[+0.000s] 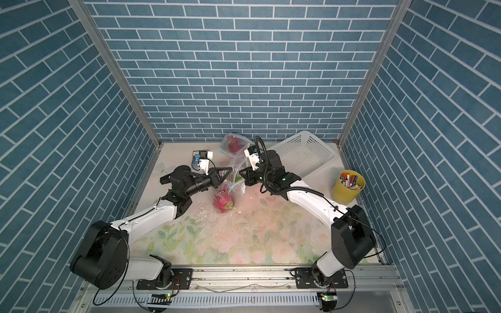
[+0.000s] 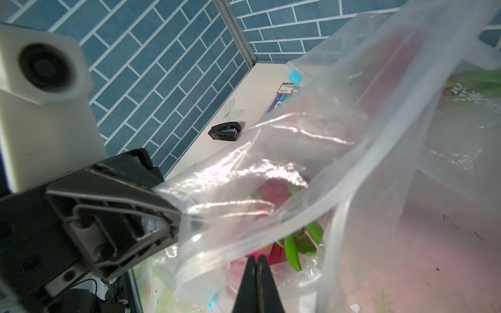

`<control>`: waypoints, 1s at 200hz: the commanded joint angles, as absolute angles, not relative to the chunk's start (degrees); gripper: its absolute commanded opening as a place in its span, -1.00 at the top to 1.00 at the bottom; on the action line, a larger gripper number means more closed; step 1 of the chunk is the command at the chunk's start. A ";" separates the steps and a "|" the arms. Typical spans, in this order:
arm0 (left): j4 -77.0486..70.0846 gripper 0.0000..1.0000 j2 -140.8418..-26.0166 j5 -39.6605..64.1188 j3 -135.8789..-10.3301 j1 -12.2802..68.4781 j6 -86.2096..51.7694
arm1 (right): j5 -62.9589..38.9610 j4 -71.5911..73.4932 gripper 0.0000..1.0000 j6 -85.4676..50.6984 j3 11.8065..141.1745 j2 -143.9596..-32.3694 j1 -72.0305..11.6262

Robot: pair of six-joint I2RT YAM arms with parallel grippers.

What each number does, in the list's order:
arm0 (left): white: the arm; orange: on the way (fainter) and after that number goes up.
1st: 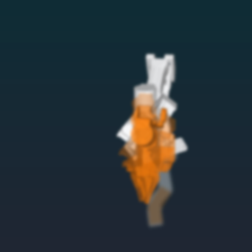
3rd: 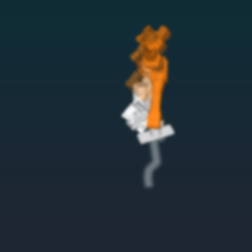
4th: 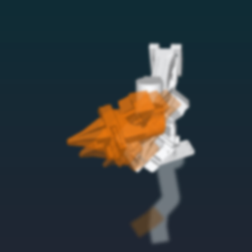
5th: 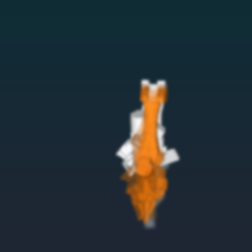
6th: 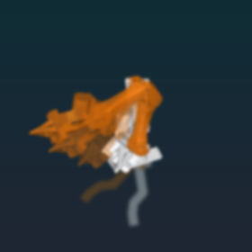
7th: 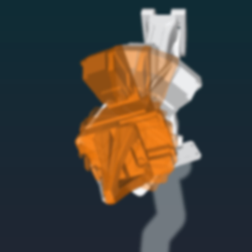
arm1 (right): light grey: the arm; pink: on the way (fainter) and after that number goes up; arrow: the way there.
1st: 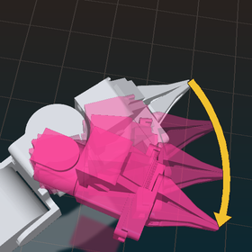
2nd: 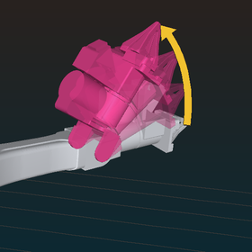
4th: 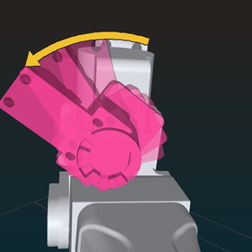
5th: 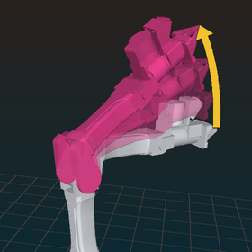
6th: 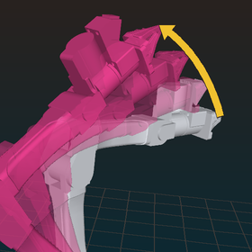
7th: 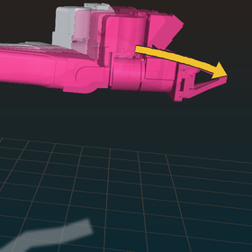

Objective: Open the zip-top bag and take out the dragon fruit
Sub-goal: Pick up the dragon fruit from the zipper food storage bag.

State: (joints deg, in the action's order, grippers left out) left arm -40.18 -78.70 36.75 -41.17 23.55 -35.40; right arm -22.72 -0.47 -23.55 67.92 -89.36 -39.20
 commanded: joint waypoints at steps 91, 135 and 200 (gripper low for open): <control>-43.33 1.00 -78.90 36.97 -41.68 25.22 -35.81 | -21.62 -9.94 1.00 -33.05 79.97 -105.32 -41.59; -41.51 1.00 -77.63 35.09 -41.66 25.10 -34.55 | -12.34 -20.36 1.00 -29.44 79.10 -104.71 -41.44; -38.59 1.00 -78.79 33.22 -42.95 25.00 -33.86 | -25.32 -19.09 0.47 -23.20 75.63 -103.63 -41.65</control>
